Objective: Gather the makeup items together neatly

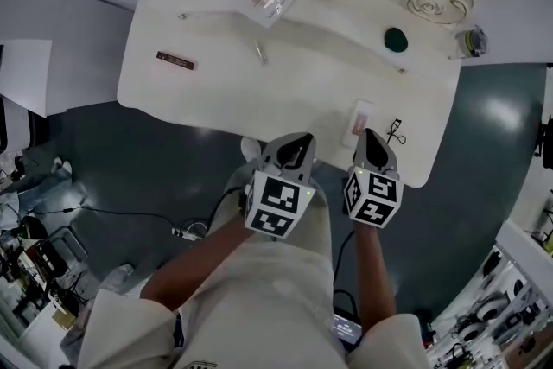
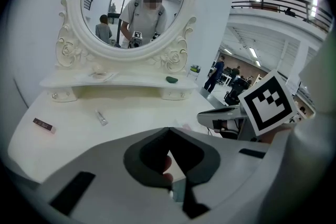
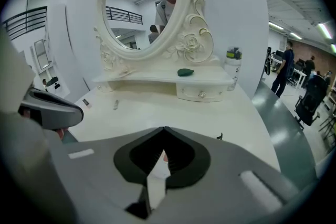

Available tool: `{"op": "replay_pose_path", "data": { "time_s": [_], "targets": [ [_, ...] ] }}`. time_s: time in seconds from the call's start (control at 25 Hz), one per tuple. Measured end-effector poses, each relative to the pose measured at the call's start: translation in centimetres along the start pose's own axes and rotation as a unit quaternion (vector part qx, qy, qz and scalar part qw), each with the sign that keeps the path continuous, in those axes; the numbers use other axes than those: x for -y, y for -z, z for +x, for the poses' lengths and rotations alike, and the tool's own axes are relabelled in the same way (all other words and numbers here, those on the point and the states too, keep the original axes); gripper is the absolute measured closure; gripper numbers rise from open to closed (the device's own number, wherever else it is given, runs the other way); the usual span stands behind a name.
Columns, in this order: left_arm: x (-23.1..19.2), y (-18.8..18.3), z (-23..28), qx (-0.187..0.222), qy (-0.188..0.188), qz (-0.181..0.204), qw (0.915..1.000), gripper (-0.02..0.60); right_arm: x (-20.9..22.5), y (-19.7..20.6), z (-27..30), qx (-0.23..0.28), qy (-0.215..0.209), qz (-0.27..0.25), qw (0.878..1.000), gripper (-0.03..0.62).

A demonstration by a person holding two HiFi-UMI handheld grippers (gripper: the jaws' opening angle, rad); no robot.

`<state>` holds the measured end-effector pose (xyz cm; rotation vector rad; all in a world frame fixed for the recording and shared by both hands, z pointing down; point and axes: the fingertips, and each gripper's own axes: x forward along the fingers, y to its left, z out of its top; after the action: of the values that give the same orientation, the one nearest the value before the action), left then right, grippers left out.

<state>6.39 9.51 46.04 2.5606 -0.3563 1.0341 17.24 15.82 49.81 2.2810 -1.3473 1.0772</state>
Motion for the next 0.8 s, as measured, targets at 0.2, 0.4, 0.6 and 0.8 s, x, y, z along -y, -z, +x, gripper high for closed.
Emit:
{"op": "replay_pose_path", "data": {
  "time_s": [0.2,0.4,0.6,0.8],
  "targets": [
    [-2.0,0.4,-1.3,0.003,-0.013,-0.012,0.9998,0.577,-2.7,-0.8,0.3,0.002,-0.016,-0.016,1.000,0.591],
    [-3.8,0.4,-2.6,0.011,-0.024,-0.020,0.9994,0.577,-5.2,-1.4,0.4,0.004,-0.029,-0.028,0.999,0.591],
    [-5.5,0.5,-3.8,0.017,-0.030,-0.028,0.9990,0.577,-7.6,-1.9,0.6,0.006,-0.041,-0.037,0.998,0.591],
    [-7.3,0.6,-4.9,0.020,-0.035,-0.035,0.9986,0.577,-10.2,-2.2,0.8,0.006,-0.056,-0.045,0.997,0.591]
  ]
}}
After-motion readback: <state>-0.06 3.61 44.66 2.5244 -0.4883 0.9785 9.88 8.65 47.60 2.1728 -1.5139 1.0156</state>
